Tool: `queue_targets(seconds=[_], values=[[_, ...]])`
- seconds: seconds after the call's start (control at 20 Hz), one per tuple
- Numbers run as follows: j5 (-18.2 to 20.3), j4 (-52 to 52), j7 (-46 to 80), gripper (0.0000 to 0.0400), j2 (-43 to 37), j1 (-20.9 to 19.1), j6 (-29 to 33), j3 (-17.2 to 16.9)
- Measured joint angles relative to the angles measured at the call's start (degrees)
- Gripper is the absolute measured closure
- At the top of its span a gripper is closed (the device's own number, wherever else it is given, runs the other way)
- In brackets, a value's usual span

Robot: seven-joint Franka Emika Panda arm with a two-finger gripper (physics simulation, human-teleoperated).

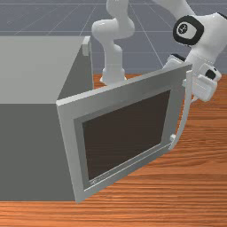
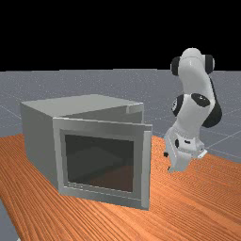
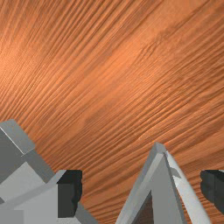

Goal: Close the microwave

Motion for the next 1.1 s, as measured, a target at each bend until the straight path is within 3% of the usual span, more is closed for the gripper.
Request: queue_targets(seconds=[0.05,0.1,0.2,0.25,0.3,0.35,0.5,0.55,0.6,0.7,0.75,0.95,1.0,1.05,1.1], values=[[0.1,-3.2,-1.3,0.0,-2.0,-1.3,2.5,-0.6],[-6.1,-16.7,-8.9,0.0,-9.2,-4.1,22.6,-1.8],[-6.0,-20.8,-13.5,0.0,-11.8,-7.1,26.2,-3.6],[-20.9,-21.6,13.3,0.0,-12.4,-4.8,26.1,-7.4],[-41.9,-22.7,40.0,0.0,-11.6,-2.2,14.8,-7.6],[-43.6,-21.4,45.5,0.0001,-9.4,0.8,9.2,-7.1],[-44.3,-10.8,54.8,0.0,-2.1,10.2,3.0,-7.8],[-37.9,-9.1,45.7,0.0,-2.3,10.2,14.0,-6.8],[-36.6,-6.5,45.0,0.0,-0.8,12.0,13.7,-6.5],[-28.9,-2.2,37.0,0.0,1.5,12.6,14.3,-4.7],[-21.3,1.9,17.3,0.0,4.3,8.5,19.0,-0.8],[-17.9,26.3,4.6,0.0,19.6,6.2,14.8,-0.1],[-17.0,31.7,11.0,0.0,22.3,8.2,8.1,-2.4],[-15.6,40.6,7.3,0.0,27.4,8.2,5.0,-2.2],[-15.6,40.6,7.3,0.0,27.5,8.1,5.0,-2.3]])
